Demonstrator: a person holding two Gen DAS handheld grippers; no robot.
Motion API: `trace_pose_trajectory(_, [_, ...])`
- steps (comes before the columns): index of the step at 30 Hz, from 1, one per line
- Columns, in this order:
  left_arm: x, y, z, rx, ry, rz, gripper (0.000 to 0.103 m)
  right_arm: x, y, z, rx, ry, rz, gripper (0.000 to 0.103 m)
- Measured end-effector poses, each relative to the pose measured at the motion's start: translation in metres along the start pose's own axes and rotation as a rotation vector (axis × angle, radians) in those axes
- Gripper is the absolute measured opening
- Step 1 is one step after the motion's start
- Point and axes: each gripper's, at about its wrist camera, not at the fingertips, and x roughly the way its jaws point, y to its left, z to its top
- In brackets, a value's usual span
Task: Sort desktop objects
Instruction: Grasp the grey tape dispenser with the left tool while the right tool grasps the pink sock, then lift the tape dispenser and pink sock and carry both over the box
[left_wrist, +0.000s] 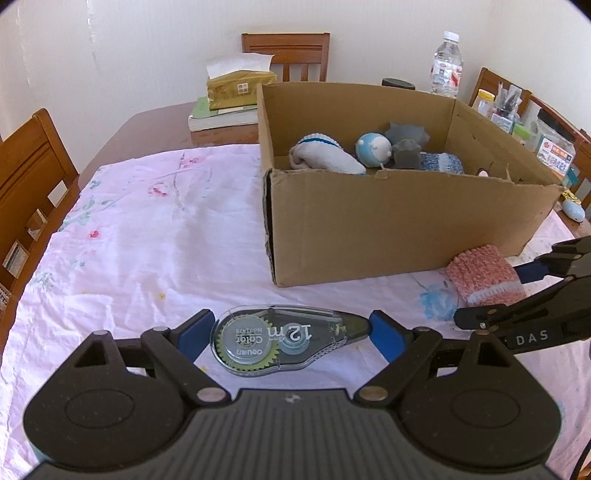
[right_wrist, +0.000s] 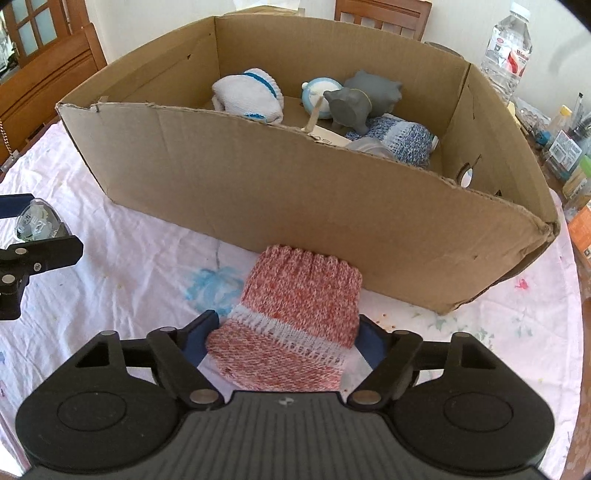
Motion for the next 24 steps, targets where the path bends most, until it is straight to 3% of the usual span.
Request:
trace_pose_trajectory(10, [-0.013, -0.003, -0.001, 0.012, -0.001, -0.027, 0.09, -0.014, -0.001, -0.006, -0.018, -0.012, 0.028, 0.071])
trace_pose_trajectory(24, [-0.052, -0.019, 0.014, 0.054, -0.051, -0.09, 0.09, -0.073, -0.001, -0.006, -0.175, -0.073, 0.083, 0.071])
